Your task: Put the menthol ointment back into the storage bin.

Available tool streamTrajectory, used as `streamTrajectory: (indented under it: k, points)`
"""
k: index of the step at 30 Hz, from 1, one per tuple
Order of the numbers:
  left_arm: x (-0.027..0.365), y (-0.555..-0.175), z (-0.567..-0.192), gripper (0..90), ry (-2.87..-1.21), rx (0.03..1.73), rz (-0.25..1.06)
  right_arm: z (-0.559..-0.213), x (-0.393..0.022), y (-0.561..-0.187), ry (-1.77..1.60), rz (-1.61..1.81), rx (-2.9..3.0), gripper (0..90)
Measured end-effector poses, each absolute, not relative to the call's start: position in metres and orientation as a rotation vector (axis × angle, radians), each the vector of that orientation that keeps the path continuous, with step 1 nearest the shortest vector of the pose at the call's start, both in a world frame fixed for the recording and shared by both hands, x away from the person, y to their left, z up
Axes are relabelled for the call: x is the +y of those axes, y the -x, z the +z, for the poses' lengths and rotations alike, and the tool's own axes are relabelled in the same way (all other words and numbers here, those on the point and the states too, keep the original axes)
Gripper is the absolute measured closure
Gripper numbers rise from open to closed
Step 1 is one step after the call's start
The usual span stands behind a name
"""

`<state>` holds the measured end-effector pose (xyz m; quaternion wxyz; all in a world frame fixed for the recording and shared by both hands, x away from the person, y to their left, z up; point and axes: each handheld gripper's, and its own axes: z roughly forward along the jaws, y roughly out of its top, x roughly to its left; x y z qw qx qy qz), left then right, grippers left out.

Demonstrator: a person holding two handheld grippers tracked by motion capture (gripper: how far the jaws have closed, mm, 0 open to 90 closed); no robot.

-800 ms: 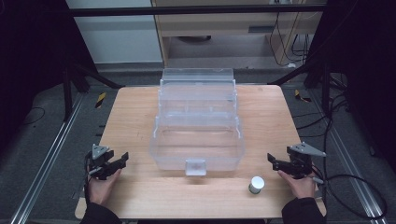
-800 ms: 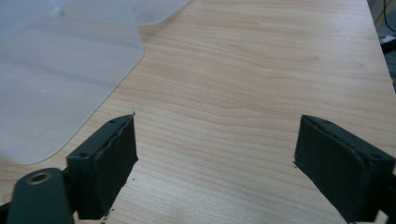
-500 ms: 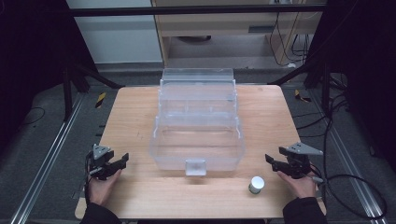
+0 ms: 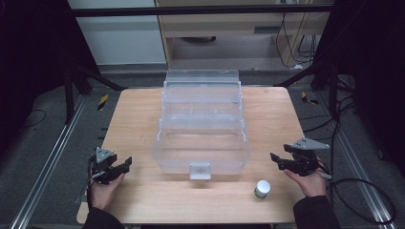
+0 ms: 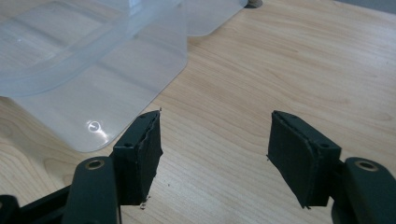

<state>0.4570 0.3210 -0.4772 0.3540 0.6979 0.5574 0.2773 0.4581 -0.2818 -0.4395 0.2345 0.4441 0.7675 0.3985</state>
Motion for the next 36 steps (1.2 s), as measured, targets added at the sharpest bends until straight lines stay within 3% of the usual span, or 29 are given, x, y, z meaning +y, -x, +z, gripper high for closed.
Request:
streamTrajectory:
  k: [20,36]
  points:
    - [0.319,-0.457,-0.477,36.6,-1.816,1.434,0.709,-0.386,-0.262,-0.458,-1.048,0.972,2.264,36.3]
    - [0.319,-0.457,-0.477,36.9,-1.817,1.430,0.700,-0.386,-0.238,-0.458,-0.949,0.821,2.496,32.5]
